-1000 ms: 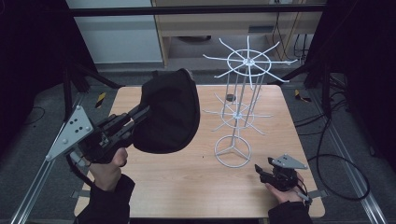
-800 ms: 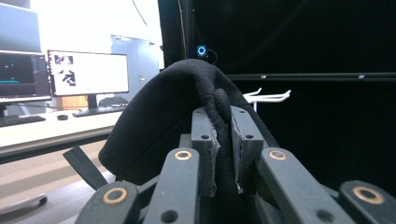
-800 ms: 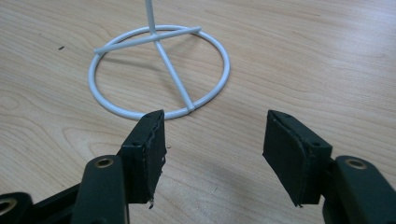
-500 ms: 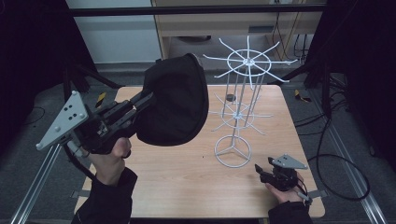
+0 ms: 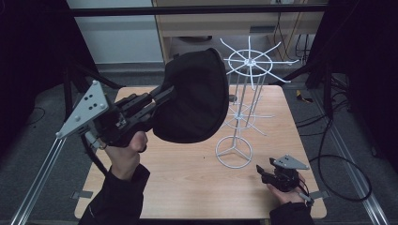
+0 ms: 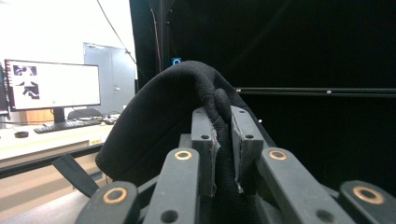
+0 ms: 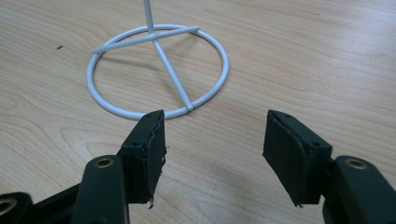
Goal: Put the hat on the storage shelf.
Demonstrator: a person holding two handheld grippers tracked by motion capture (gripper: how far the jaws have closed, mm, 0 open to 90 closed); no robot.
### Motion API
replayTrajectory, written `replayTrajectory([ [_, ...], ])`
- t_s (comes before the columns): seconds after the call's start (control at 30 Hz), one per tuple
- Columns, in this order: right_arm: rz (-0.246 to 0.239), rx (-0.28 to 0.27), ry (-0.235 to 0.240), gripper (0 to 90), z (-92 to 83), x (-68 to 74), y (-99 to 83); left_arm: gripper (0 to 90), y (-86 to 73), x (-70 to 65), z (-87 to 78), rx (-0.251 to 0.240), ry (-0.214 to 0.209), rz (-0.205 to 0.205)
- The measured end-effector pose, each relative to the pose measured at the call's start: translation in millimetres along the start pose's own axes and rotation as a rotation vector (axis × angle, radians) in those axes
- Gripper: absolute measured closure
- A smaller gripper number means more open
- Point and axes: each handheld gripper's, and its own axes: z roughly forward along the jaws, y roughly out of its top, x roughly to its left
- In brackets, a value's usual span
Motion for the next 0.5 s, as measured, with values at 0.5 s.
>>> replayTrajectory([
  [0.5,0.008,0.009,0.005,39.0,0.3,0.2,0.0,81.4,-20.1,3.9,26.6,0.080,-0.012,-0.030],
])
